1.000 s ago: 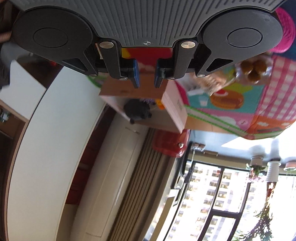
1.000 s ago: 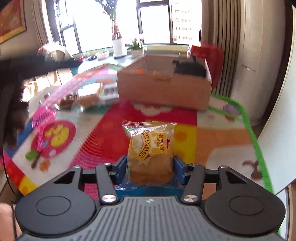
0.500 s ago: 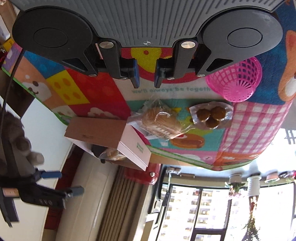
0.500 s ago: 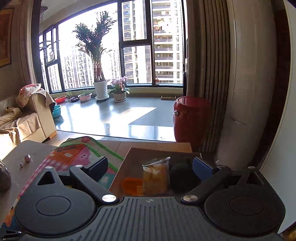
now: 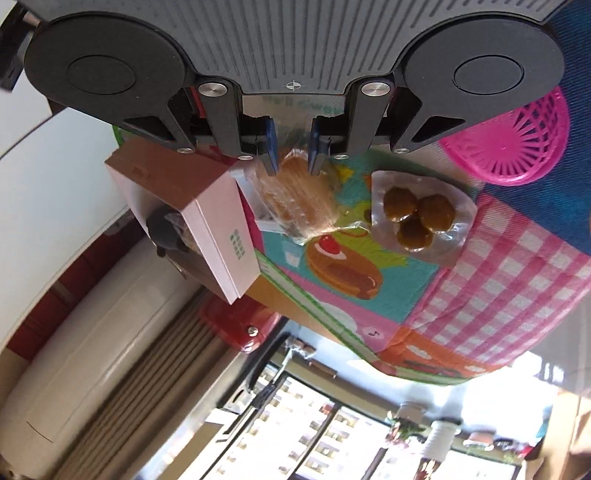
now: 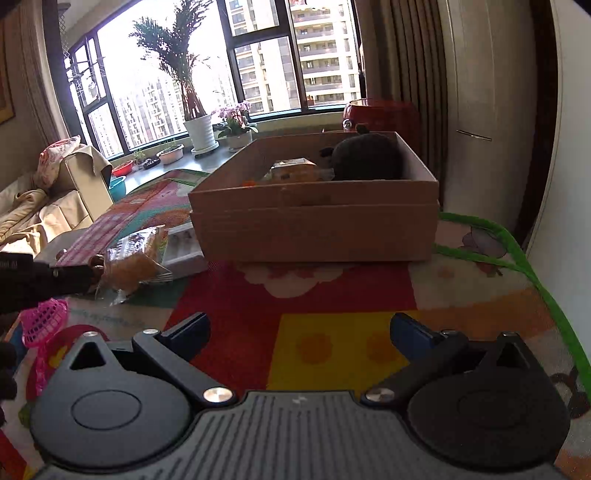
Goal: Organize objects
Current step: 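Release the yellow bread bag into the pink box with the right tool, then grasp the brown bread bag with the left tool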
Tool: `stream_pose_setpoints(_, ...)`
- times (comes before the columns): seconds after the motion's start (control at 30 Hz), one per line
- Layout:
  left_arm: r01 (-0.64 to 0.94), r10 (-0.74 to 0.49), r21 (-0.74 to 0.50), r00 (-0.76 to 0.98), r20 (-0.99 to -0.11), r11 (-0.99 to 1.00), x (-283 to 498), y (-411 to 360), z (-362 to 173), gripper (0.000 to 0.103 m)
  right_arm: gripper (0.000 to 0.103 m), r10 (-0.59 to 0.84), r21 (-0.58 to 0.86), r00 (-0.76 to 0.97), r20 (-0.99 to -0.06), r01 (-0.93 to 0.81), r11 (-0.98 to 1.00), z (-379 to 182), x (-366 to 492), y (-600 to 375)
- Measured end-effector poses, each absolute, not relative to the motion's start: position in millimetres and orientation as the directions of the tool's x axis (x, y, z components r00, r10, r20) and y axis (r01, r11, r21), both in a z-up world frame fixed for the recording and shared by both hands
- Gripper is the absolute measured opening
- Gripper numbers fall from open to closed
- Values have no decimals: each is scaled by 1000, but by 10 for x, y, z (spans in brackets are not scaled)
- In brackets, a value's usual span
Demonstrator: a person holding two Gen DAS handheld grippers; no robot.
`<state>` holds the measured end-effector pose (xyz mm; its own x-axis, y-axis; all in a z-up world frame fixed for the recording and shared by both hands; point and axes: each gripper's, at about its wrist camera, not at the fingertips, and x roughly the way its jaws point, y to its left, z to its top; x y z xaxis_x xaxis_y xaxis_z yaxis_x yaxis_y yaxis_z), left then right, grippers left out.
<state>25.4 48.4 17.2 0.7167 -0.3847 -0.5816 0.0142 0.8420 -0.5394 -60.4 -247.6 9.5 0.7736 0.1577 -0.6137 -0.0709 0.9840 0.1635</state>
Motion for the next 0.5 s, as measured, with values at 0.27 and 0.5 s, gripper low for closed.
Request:
stream_pose_setpoints(0.27, -71, -268, -460, 728, -630, 885, 730, 195, 160, 41, 103, 171, 120, 755, -633, -123, 985, 88, -592, -2332)
stream_pose_setpoints(0.5, 21, -149, -207, 765, -626, 978, 908, -166, 132, 67, 103, 159, 69, 754, -637, -150, 986, 71, -596, -2233)
